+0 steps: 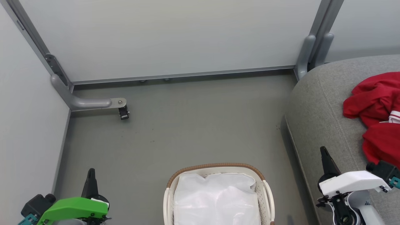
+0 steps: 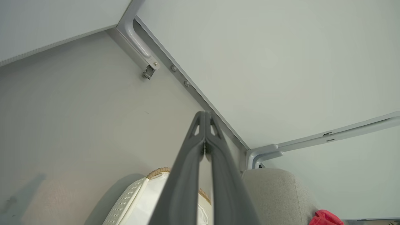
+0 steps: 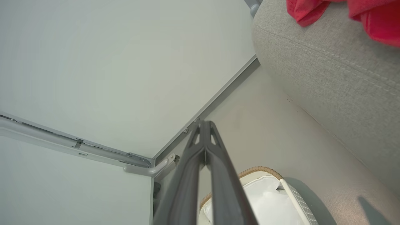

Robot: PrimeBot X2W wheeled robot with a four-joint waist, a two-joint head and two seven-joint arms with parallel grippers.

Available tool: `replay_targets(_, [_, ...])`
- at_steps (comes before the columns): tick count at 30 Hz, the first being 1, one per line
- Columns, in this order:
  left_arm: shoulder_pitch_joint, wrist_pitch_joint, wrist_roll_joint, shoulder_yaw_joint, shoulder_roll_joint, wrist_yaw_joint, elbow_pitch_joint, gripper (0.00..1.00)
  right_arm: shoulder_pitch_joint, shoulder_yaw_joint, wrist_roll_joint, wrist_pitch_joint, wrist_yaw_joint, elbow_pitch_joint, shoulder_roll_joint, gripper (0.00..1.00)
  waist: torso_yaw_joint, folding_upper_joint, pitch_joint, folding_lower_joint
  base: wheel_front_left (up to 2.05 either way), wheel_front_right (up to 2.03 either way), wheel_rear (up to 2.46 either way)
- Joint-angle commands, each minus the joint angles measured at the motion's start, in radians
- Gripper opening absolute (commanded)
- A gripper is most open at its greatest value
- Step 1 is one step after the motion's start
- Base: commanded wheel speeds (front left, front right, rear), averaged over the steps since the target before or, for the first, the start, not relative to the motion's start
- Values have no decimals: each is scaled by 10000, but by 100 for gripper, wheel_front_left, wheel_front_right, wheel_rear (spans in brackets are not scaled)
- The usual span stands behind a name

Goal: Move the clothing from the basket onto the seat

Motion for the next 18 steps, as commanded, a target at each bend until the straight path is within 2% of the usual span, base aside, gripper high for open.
replay_targets(1, [-280, 65, -270, 73, 53, -76, -165, 0, 40, -65, 314, 70, -6, -157, -39, 0, -4, 46, -7, 0, 0, 0, 0])
replay_targets(18, [-405, 559, -1977, 264, 63, -192, -411, 0, 81, -273, 2157, 560, -7, -379, 1, 0, -47, 61, -94, 0, 0, 0, 0])
